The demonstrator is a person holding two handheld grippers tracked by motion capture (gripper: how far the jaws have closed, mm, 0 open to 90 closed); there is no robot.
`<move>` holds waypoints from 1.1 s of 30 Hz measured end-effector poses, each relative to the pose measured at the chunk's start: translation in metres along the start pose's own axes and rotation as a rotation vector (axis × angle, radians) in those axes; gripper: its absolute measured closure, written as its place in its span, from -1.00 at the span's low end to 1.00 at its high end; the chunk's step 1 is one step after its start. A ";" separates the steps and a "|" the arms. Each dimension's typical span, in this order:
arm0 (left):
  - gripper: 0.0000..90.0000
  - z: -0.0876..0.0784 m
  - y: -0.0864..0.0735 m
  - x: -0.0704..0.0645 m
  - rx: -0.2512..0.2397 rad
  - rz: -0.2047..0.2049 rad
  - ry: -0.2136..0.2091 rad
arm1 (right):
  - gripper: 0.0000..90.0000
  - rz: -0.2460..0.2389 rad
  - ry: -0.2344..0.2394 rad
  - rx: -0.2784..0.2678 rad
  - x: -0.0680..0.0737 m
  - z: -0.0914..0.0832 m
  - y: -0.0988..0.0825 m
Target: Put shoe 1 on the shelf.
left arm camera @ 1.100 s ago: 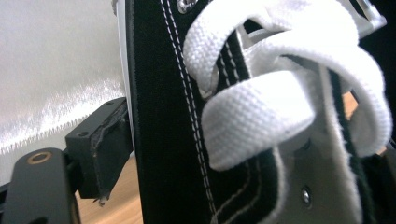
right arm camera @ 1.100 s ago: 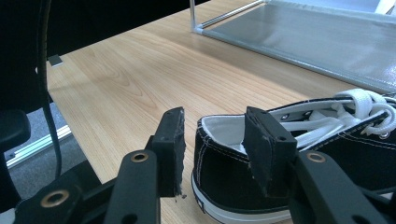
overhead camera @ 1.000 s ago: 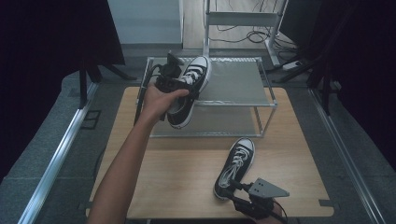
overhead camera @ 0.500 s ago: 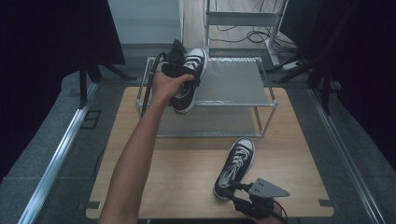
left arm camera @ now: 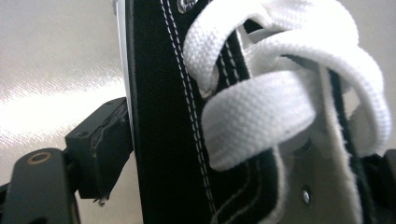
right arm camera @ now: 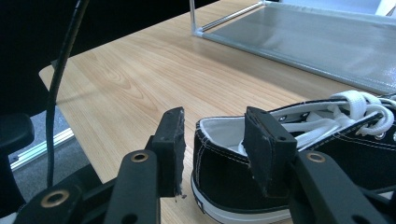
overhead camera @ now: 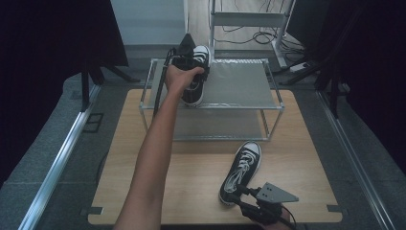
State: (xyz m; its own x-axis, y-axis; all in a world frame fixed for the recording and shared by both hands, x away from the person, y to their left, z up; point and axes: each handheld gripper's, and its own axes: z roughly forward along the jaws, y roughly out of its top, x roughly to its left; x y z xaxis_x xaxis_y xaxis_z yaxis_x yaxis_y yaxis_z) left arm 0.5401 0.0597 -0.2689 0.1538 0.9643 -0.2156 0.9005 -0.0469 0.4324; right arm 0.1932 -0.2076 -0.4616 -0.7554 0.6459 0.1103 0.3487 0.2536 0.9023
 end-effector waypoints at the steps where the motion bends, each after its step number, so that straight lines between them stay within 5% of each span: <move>1: -0.63 0.002 0.002 0.000 -0.001 -0.014 0.003 | 0.29 0.001 0.001 0.002 0.000 0.000 0.000; 10: -0.64 0.014 0.021 0.002 0.027 -0.072 0.049 | 0.29 0.004 -0.001 0.001 0.000 0.000 0.000; 28: -0.65 0.035 0.028 0.005 0.084 -0.105 0.102 | 0.29 0.007 0.005 0.005 0.000 0.001 -0.001; 33: -0.67 0.040 0.030 0.008 0.119 -0.147 0.110 | 0.29 0.001 0.008 0.011 0.001 0.003 -0.002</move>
State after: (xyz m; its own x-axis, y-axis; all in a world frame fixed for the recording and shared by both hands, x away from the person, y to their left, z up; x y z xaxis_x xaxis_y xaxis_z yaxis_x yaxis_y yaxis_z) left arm 0.5848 0.0554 -0.2927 -0.0227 0.9854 -0.1689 0.9526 0.0725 0.2953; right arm 0.1932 -0.2051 -0.4641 -0.7596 0.6403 0.1142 0.3552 0.2613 0.8975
